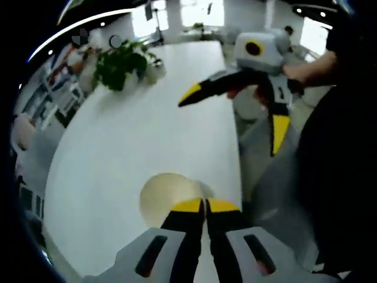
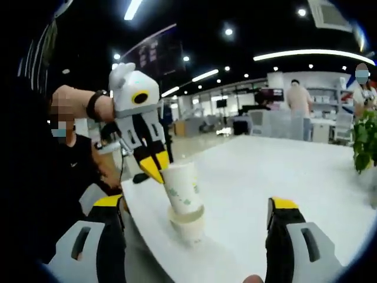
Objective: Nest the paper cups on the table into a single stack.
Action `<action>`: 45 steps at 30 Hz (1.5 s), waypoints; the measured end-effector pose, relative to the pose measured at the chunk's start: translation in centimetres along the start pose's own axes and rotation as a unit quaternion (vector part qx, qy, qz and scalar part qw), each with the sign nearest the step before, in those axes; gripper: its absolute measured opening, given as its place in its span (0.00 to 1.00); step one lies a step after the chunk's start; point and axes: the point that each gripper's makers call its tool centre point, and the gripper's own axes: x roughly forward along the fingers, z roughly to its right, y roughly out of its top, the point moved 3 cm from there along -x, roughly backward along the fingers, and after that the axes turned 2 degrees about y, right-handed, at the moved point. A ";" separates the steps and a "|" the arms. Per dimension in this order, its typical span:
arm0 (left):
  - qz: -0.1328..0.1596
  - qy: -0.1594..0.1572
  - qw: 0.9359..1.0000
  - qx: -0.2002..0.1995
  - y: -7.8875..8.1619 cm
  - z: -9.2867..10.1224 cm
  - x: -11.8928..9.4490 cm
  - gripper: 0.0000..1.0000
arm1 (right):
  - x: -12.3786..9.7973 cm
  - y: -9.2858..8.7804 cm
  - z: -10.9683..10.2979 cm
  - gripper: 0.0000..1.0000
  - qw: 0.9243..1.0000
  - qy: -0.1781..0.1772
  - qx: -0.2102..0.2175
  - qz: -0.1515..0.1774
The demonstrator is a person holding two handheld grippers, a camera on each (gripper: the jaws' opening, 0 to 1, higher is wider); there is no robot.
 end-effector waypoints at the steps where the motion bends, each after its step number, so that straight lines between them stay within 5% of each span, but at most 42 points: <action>1: -0.004 -0.001 1.000 0.008 -0.1 0.1 0.2 0.00 | 0.0 0.0 0.1 0.99 1.000 -0.001 0.001 0.000; 14: -0.048 -0.014 0.996 0.068 -1.4 0.9 3.0 0.00 | -0.3 -1.0 0.3 0.98 1.000 -0.006 0.024 -0.002; 26: -0.046 -0.032 0.997 0.054 -1.6 0.7 4.5 0.03 | -0.7 -1.4 0.7 0.98 0.999 -0.010 0.031 -0.010; 32: -0.046 -0.032 0.998 0.041 -1.9 0.5 4.5 0.15 | -0.7 -1.8 0.9 0.98 0.999 -0.013 0.039 -0.012; 42: -0.010 -0.011 1.000 0.002 -1.8 -0.5 3.2 0.29 | 0.0 -2.8 1.1 0.98 0.999 -0.007 0.036 -0.028; 45: 0.036 0.013 0.999 -0.011 -1.5 -1.1 2.1 0.31 | 0.0 -3.1 1.3 0.98 0.999 -0.004 0.030 -0.033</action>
